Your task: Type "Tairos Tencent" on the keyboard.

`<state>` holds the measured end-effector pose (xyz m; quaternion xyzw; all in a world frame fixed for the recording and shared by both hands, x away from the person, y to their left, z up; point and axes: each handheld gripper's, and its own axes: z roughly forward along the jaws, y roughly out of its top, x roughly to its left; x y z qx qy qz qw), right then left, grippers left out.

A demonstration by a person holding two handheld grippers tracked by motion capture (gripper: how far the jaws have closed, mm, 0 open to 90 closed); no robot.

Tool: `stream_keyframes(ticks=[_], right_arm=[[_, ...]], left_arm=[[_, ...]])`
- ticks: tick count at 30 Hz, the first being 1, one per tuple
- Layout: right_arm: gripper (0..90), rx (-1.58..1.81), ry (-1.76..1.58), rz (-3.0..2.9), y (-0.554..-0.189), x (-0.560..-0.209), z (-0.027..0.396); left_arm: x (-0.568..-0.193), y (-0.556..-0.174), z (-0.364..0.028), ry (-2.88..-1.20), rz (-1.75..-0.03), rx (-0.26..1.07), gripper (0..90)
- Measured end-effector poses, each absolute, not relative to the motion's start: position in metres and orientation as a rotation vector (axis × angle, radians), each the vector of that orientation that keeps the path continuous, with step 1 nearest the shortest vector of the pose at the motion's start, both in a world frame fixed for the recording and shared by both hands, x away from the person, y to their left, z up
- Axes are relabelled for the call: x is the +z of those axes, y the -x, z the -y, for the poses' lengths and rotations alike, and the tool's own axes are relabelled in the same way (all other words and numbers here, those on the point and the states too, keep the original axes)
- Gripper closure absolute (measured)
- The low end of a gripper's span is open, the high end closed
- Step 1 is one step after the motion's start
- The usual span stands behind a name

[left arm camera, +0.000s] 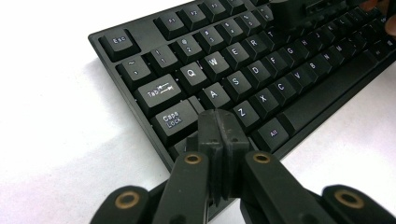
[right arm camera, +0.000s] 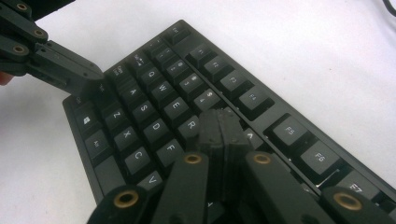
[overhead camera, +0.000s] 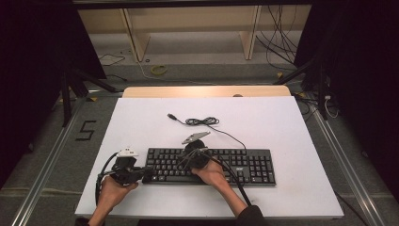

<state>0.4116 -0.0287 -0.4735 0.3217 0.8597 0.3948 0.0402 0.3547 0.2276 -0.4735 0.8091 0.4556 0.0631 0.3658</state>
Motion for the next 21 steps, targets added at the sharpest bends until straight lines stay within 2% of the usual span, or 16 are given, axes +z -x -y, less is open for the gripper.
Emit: stream_keyframes(ticks=[21], right_arm=[[90.0, 1.193, -0.993, -2.645, -0.4127, -0.4775, 0.0260]], left_arm=[[-0.4775, -0.3567, -0.2255, -2.091, -1.184, 0.148, 89.0]])
